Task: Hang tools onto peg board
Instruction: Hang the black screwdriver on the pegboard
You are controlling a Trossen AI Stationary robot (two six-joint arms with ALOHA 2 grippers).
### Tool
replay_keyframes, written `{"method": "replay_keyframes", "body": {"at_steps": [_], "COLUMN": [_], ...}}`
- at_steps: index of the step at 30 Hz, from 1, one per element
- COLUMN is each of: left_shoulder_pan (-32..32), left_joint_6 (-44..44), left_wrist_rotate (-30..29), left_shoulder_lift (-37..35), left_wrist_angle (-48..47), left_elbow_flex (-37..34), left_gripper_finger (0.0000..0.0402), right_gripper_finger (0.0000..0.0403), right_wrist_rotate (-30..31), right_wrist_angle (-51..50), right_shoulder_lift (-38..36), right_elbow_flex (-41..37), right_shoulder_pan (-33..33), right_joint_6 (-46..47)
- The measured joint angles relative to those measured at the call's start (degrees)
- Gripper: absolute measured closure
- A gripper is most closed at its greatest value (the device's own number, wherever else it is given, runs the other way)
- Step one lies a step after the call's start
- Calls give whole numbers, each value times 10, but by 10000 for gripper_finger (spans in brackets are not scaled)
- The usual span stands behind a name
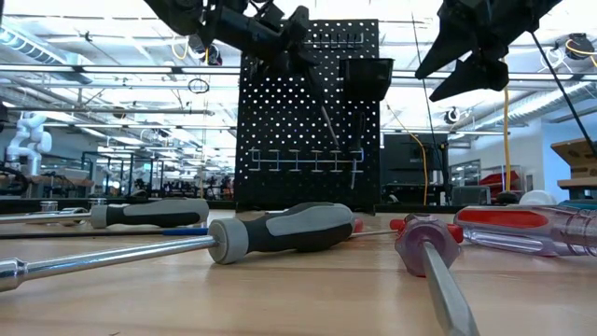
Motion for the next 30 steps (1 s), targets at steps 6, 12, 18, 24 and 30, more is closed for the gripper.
{"method": "replay_keyframes", "body": {"at_steps": [6, 12, 18, 24, 30], "left_shoulder_pan": [-18, -25, -28, -33, -37], "left_joint_6": [61, 69, 65, 68, 69], "left_wrist_rotate": [-18, -32, -32, -33, -36], "left_shoulder_lift": [-1, -1, 19, 37, 46], "left_wrist_angle": [-1, -1, 5, 17, 22], "left_elbow_flex": [0, 0, 0, -1, 2], "left_gripper_finger": [289, 289, 289, 289, 289], "right_gripper_finger": [92, 92, 92, 92, 92], "right_wrist_rotate": [1, 1, 1, -2, -3], "right_wrist_angle": [-1, 0, 0, 0, 0], "right_shoulder_lift": [0, 0, 0, 0, 0], "right_elbow_flex": [0, 0, 0, 0, 0], "right_shoulder_pan": [0, 0, 0, 0, 0], "right_joint_6": [-1, -7, -7, -5, -5]}}
